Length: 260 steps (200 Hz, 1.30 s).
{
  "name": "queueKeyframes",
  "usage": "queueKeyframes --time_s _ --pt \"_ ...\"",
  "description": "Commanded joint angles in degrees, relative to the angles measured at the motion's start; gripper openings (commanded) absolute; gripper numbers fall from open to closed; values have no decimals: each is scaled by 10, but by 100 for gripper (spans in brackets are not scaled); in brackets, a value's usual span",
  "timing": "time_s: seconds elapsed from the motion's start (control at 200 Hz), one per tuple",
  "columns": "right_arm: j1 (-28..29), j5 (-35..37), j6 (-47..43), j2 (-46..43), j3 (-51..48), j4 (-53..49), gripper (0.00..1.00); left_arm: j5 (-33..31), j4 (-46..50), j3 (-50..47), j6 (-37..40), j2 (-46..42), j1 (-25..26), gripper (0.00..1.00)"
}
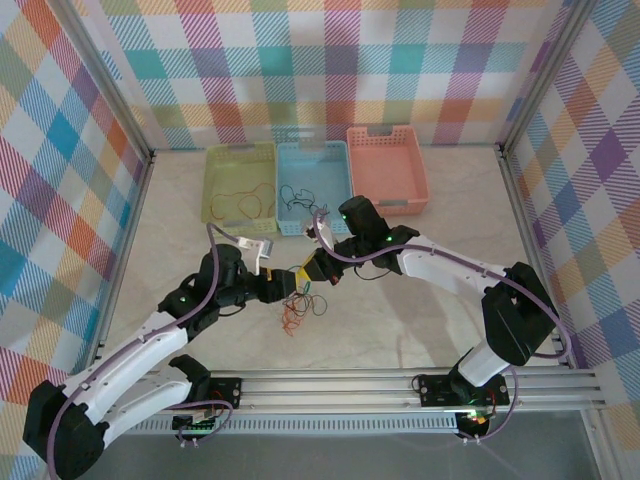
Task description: Untangle the cables
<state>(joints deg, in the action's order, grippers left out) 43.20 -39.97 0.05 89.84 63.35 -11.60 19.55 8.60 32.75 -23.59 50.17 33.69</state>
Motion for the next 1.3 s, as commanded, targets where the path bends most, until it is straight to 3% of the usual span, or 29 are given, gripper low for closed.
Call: queueKeyframes --time_s 0.0,0.135,0.25,0.505,1.035,1.075,1.16,1.295 --pt "-2 -29 -1 1 -7 13 0 1 -44 19 15 17 5 37" --pt "-3 -31 -1 -3 -10 12 0 -1 -50 21 18 24 5 28" --pt "-4 -29 0 -5 -12 13 0 -16 -40 25 17 21 5 0" --pt "-4 -12 2 -32 -36 37 0 -95 68 68 15 -15 6 0" --pt "-10 9 11 -56 -55 58 0 -95 166 101 13 -83 5 0" --pt "-10 10 12 -56 -56 60 7 -89 168 105 13 -85 6 0" --pt "-10 5 12 -62 -61 68 11 -60 171 121 18 -84 5 0" --pt "-10 7 17 -89 -82 96 36 -57 187 145 29 -83 5 0"
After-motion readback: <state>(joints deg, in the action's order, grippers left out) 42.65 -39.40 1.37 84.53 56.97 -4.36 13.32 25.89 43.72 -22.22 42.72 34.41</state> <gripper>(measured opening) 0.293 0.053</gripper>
